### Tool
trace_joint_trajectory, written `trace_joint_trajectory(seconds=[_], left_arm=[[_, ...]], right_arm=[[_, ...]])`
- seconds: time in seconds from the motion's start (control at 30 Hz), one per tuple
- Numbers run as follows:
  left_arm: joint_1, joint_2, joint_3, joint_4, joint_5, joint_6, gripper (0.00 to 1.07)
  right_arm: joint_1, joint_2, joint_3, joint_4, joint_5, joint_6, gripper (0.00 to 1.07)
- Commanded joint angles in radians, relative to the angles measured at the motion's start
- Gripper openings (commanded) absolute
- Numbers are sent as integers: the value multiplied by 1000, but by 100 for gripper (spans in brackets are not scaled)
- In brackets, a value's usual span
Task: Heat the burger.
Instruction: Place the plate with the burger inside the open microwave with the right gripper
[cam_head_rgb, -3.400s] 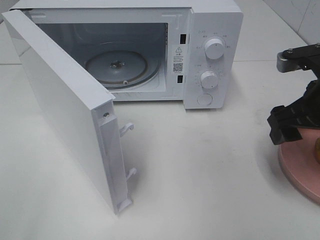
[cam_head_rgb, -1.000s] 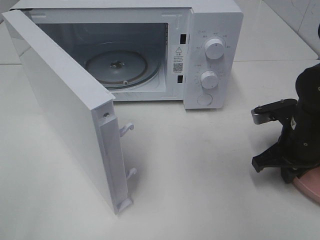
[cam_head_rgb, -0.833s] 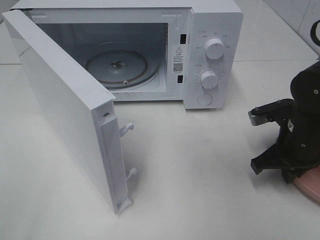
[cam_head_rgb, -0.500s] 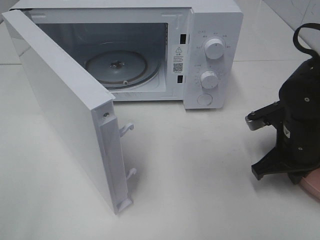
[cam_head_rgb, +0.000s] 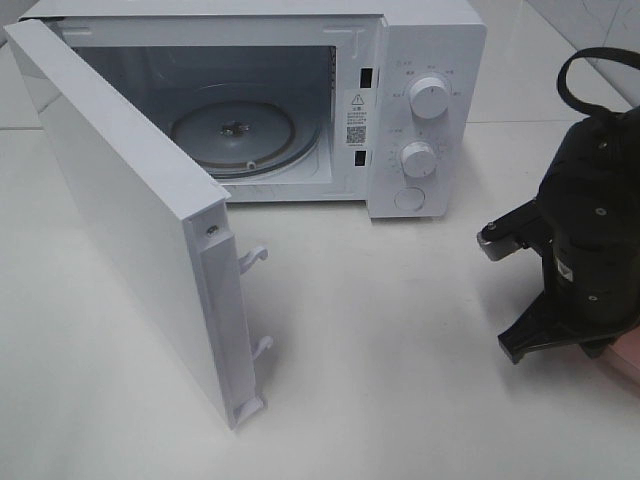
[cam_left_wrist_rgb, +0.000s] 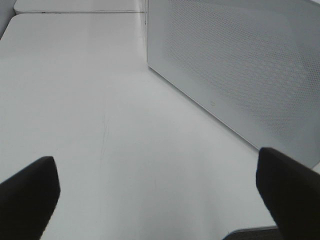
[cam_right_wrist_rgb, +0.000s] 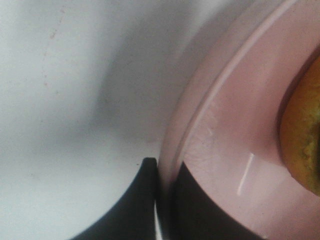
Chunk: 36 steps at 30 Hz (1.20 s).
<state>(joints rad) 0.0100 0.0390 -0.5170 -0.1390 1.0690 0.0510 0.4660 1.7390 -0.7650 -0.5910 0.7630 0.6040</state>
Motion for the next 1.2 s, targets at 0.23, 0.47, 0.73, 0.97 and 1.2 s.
trace_joint_trajectory(seconds=[0.23, 0.47, 0.73, 0.97, 1.2], left_arm=[[4, 1, 1, -4, -3, -1, 101], [4, 1, 1, -4, -3, -1, 101], [4, 1, 1, -4, -3, -1, 101], [4, 1, 1, -4, -3, -1, 101], [4, 1, 1, -4, -3, -1, 101]], right_arm=[[56, -69, 43, -67, 92, 31, 0], [137, -152, 76, -82, 131, 53, 0], [227, -248, 113, -81, 193, 55, 0], [324, -313, 133, -75, 246, 56, 0], [432, -347, 132, -72, 299, 68, 0]])
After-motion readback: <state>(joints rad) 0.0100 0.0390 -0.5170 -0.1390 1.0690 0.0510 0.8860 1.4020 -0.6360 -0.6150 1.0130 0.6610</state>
